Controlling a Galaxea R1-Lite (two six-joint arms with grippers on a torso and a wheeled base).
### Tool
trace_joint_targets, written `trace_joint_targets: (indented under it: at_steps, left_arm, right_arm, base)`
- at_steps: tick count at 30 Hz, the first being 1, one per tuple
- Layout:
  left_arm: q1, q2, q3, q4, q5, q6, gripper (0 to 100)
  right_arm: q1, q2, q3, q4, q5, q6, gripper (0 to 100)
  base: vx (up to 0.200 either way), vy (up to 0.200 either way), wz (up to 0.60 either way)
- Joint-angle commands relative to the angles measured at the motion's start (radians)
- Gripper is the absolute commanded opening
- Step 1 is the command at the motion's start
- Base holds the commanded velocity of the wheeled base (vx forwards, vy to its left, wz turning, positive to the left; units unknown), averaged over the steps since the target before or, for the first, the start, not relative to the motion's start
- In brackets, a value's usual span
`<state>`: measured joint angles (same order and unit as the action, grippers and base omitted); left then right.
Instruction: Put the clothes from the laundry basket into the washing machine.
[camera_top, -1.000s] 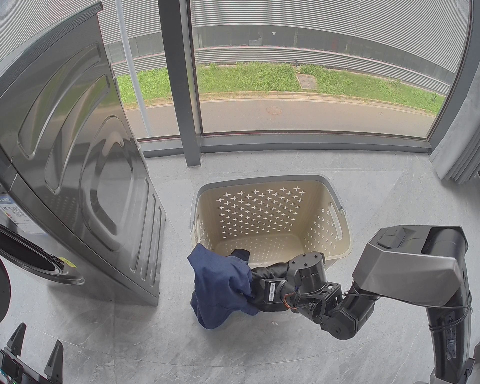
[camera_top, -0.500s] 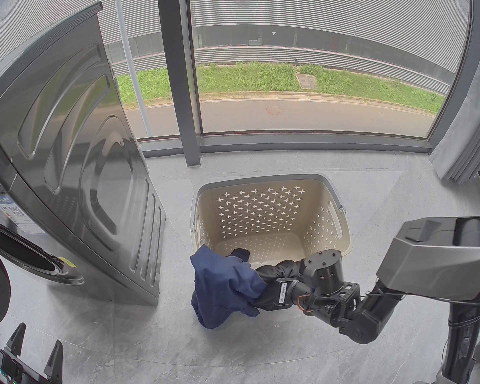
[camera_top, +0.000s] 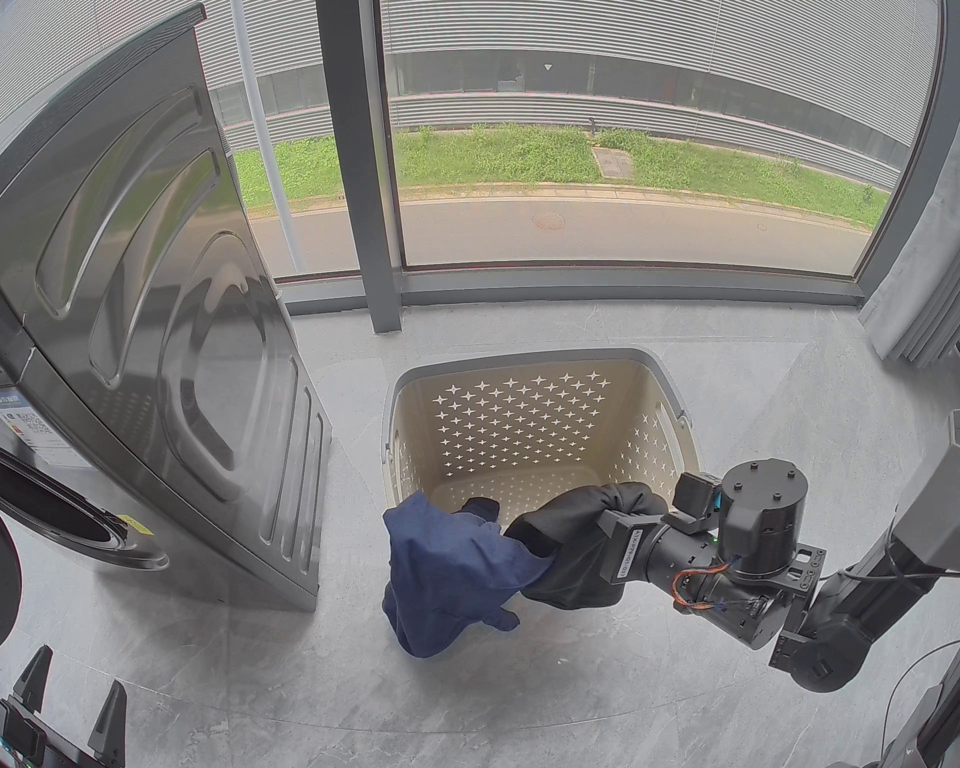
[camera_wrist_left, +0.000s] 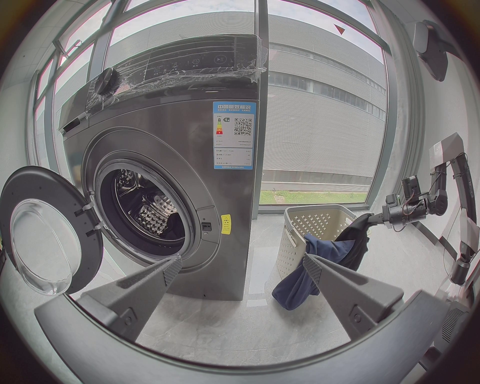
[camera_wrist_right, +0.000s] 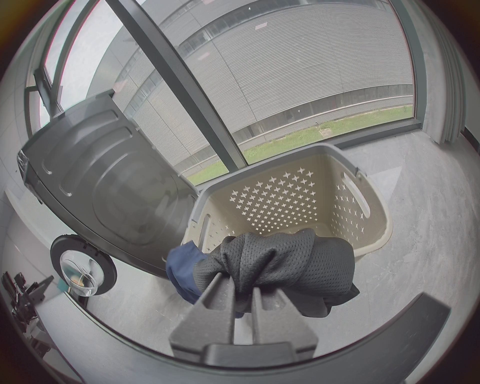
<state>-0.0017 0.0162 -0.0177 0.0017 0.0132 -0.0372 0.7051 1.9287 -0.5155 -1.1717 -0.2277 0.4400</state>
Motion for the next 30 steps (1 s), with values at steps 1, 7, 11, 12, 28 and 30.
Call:
trace_joint_targets:
  at_steps: [1,7,11,12,28,30]
  left_arm:
    - [0.000,-0.009,0.015,0.000,0.001,-0.001,100]
    - [0.000,-0.009,0.015,0.000,0.001,0.000,100]
    - [0.000,-0.010,0.015,0.000,0.001,0.003,100]
    - [0.000,-0.009,0.015,0.000,0.001,0.003,100]
    - [0.000,-0.010,0.015,0.000,-0.001,0.003,100]
    - [0.000,-0.010,0.015,0.000,-0.002,0.007,100]
  right_arm:
    - [0.001,-0.048,0.012,-0.016,-0.002,-0.003,0]
    - [0.001,-0.077,0.058,-0.121,0.002,-0.033,0]
    - [0.001,-0.112,0.117,-0.258,0.021,-0.135,0]
    - [0.001,-0.122,0.121,-0.276,0.027,-0.153,0]
    - [0.001,-0.284,0.135,-0.272,0.100,-0.231,0]
    - [0.005,-0.278,0.137,-0.275,0.100,-0.231,0]
  base:
    - [0.000,0.000,0.00]
    - [0.000,0.000,0.00]
    - [0.000,0.000,0.00]
    - [0.000,0.000,0.00]
    - [-0.063,0.000,0.00]
    - [-0.200,0.000,0.00]
